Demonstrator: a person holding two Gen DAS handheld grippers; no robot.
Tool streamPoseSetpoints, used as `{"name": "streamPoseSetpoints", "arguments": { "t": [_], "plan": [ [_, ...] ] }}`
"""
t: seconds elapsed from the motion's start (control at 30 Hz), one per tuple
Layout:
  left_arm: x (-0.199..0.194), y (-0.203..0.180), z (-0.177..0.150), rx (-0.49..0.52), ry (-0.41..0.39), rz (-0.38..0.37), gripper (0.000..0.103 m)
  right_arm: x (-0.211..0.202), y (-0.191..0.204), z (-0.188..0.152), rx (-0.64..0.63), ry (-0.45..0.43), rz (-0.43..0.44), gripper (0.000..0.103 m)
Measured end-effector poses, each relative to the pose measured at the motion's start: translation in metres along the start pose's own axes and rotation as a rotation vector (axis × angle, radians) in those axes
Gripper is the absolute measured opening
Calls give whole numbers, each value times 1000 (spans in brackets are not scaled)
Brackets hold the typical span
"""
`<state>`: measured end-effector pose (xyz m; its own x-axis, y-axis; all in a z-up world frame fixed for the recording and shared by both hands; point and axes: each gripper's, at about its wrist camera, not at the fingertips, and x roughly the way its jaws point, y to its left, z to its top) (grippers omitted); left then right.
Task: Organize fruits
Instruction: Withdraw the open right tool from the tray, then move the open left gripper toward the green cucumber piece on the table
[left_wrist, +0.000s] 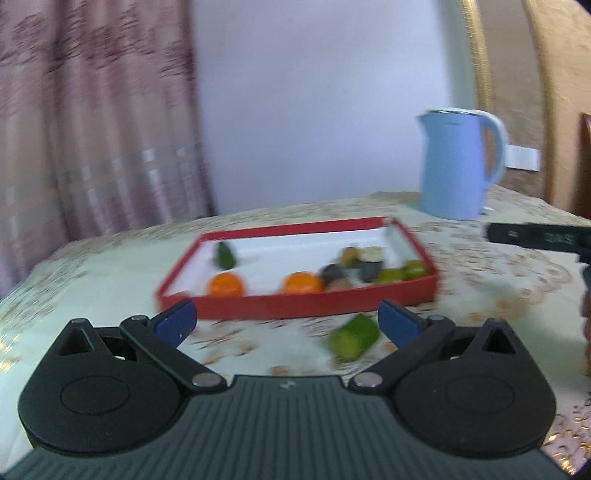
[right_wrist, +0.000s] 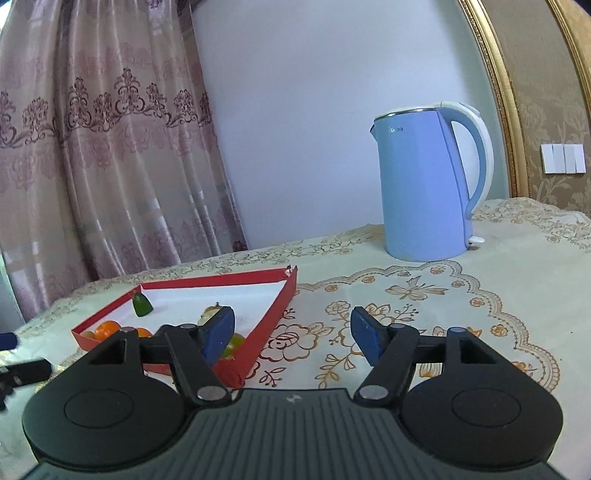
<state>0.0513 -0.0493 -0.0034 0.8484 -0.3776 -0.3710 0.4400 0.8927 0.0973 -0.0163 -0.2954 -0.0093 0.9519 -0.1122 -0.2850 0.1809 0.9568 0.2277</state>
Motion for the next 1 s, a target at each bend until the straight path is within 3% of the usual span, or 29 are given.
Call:
{"name": "streamPoseSetpoints", "arguments": {
  "t": [0.27, 0.57, 0.73, 1.0],
  "plan": [
    [32, -38, 1, 72, 39, -49, 103, -3, -3, 3, 23, -10, 43, 69],
    [49, -44, 1, 63, 97, -57, 103, -5, -6, 6, 53, -23, 61, 69],
    [50, -41, -3, 51, 83, -102, 103, -6, -8, 6, 70, -21, 64, 69],
    [57, -48, -4, 85, 101, -94, 103, -6, -10, 7, 85, -22, 76, 69]
  ]
}}
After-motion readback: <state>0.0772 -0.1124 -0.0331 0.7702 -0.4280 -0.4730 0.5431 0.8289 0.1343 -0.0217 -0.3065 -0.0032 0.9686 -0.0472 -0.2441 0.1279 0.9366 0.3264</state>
